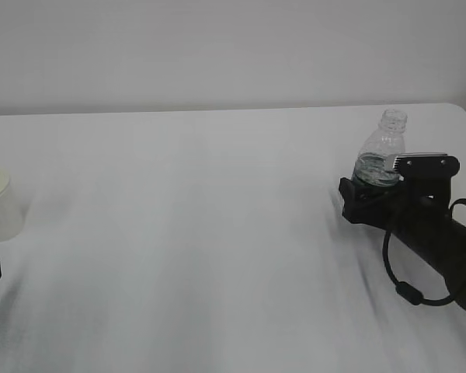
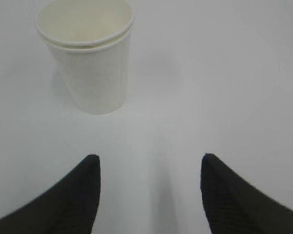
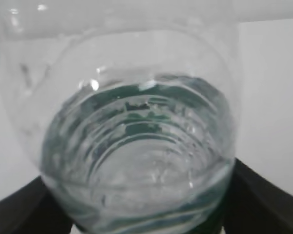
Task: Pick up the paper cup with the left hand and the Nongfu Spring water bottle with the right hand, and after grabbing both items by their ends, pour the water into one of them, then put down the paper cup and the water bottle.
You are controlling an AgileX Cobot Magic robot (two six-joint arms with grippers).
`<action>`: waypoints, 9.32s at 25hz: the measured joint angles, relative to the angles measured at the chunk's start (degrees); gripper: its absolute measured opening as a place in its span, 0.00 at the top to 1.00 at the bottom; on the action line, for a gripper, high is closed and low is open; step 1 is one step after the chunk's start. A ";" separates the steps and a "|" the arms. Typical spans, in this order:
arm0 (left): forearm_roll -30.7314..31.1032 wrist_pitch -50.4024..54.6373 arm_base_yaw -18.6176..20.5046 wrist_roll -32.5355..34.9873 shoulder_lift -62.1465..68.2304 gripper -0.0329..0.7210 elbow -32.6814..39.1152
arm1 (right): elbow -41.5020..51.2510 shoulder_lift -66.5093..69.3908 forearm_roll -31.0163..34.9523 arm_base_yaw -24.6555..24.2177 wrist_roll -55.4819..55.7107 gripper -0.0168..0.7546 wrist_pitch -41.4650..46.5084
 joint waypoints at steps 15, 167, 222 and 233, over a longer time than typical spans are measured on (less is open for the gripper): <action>0.00 0.00 0.00 0.00 0.00 0.35 0.00 | -0.58 0.00 0.08 0.00 0.00 0.25 0.00; -13.72 -0.53 3.42 0.29 23.28 0.05 -28.46 | 15.03 -18.28 -12.21 0.00 -5.24 0.42 1.35; -4.95 -0.71 3.88 0.33 25.58 0.32 -31.19 | 15.03 -18.28 -12.21 0.00 -5.24 0.43 1.35; 6.12 -0.61 3.88 -0.08 19.96 0.33 -31.19 | 15.03 -18.28 -12.21 0.00 -5.24 0.43 1.35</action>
